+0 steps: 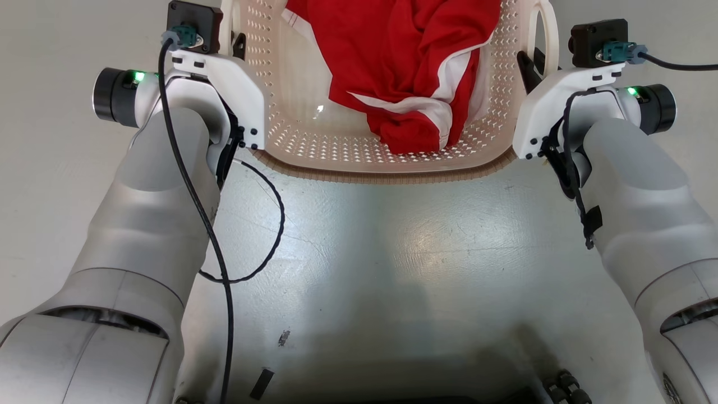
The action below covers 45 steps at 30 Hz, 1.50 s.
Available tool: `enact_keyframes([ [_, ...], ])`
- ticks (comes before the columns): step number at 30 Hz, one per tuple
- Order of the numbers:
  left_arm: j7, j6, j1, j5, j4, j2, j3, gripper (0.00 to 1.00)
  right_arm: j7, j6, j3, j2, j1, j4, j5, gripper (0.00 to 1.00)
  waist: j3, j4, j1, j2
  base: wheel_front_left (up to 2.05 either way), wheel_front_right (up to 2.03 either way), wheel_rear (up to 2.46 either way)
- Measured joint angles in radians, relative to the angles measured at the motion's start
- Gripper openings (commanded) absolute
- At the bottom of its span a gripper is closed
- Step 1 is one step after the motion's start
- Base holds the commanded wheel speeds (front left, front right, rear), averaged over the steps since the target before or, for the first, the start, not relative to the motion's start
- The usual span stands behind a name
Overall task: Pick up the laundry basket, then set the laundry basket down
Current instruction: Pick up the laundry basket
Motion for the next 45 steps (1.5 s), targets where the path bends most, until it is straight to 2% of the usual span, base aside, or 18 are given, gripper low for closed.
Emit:
enact_keyframes([
  [9,0.009,0.006,0.025,-0.030,0.000,-0.001,-0.001,0.00,0.009,0.000,0.015,0.000,0.005,0.003,0.001,0.00,-0.031,0.009,0.0000,0.0000,0.00,0.00,0.00],
  [17,0.040,0.013,0.107,-0.078,0.000,-0.004,-0.005,0.00,0.028,0.000,0.058,0.001,0.069,0.001,0.000,0.00,-0.113,0.021,0.0000,0.0000,0.00,0.00,0.00],
  [23,0.040,0.015,0.219,-0.105,0.000,0.004,0.004,0.00,0.086,0.000,0.161,0.000,0.170,-0.058,0.056,0.00,-0.225,0.022,0.0000,0.0000,0.00,0.00,0.00],
  [26,0.055,0.032,0.279,-0.118,0.001,0.004,0.003,0.00,0.116,-0.001,0.215,0.000,0.240,-0.087,0.095,0.00,-0.289,0.018,-0.0001,0.0000,0.00,0.00,0.00],
  [35,0.086,0.049,0.456,-0.148,0.008,0.006,-0.007,0.00,0.230,-0.011,0.386,-0.009,0.407,-0.180,0.221,0.00,-0.505,-0.005,-0.0001,0.0000,0.00,0.00,0.00],
  [45,0.113,0.049,0.615,-0.199,0.010,0.008,-0.050,0.00,0.305,-0.011,0.500,-0.009,0.528,-0.189,0.298,0.00,-0.732,-0.040,-0.0001,0.0000,0.00,0.00,0.00],
])
